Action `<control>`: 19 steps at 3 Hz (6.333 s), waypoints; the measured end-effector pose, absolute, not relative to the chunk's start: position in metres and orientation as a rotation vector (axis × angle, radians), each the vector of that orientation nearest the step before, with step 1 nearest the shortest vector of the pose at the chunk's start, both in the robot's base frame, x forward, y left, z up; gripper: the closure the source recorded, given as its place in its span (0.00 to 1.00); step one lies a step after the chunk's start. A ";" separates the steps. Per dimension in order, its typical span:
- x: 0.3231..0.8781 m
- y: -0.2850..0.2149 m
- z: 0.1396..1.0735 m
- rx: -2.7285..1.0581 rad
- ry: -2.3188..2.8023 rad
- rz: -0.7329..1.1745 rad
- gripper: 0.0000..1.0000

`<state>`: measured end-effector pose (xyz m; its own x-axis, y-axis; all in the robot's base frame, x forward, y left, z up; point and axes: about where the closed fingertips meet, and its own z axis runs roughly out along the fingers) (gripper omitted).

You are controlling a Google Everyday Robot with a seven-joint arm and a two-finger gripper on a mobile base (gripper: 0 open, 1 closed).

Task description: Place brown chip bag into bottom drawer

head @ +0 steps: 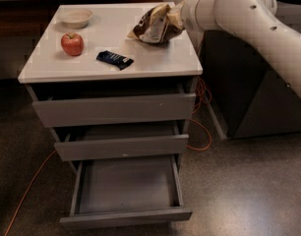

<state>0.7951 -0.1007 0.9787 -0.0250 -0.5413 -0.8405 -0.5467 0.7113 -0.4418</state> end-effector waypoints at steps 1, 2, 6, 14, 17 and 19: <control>0.757 -0.047 0.915 -1.050 1.690 0.116 1.00; 0.717 -0.002 0.880 -1.224 1.668 0.177 1.00; 0.555 0.058 0.869 -1.384 1.710 0.086 1.00; 0.577 0.012 0.686 -1.440 1.874 0.588 1.00; 0.600 0.019 0.597 -1.670 1.977 0.662 1.00; 0.600 0.019 0.553 -1.879 2.078 0.515 1.00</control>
Offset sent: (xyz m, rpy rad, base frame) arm -0.1287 0.1471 -0.1377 -0.1941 0.1868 0.4516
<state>0.6003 0.0186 0.5527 -0.1059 -0.8895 -0.4445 -0.9941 0.0845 0.0678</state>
